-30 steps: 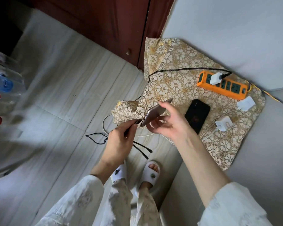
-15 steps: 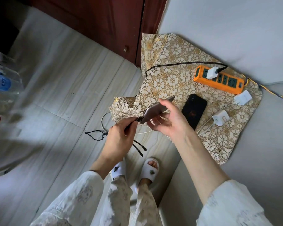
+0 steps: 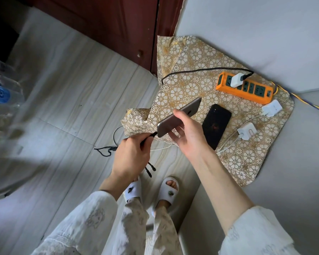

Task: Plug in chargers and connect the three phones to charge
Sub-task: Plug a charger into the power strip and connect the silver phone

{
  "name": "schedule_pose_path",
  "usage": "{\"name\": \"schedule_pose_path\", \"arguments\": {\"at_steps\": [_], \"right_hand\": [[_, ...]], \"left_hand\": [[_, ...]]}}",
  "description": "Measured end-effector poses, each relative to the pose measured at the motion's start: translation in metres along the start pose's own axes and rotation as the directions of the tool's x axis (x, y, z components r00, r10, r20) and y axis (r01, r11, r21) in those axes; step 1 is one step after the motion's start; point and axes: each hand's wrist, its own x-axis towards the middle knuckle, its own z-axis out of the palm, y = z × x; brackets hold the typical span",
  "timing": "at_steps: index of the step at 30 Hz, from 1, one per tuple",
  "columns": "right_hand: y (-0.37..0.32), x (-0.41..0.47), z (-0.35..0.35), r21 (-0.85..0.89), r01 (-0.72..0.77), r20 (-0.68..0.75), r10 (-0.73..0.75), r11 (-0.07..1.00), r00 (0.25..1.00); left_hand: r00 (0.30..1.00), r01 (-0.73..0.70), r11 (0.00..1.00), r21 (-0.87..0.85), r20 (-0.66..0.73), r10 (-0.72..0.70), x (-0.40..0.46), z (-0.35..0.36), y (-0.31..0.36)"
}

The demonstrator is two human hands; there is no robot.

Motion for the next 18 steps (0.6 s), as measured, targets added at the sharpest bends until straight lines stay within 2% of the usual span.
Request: {"name": "schedule_pose_path", "arguments": {"at_steps": [8,12,15,18], "right_hand": [[0.001,0.000,0.002,-0.074,0.048,0.007,-0.047,0.996,0.999],[-0.008,0.011,-0.001,-0.224,0.086,-0.002,-0.089,0.971,0.996],[-0.020,0.030,-0.004,-0.455,0.135,-0.020,-0.161,0.880,0.987],[-0.022,0.057,-0.005,-0.731,0.131,-0.067,-0.262,0.670,0.963]], "left_hand": [[1.000,0.020,1.000,-0.015,0.021,-0.019,0.000,0.007,0.006],[0.998,0.021,1.000,-0.006,0.061,-0.020,0.007,0.016,0.007],[0.968,-0.015,0.996,0.093,0.252,-0.009,0.019,0.027,0.001],[0.963,-0.057,0.965,0.254,0.271,-0.014,0.039,0.033,-0.018]]}}
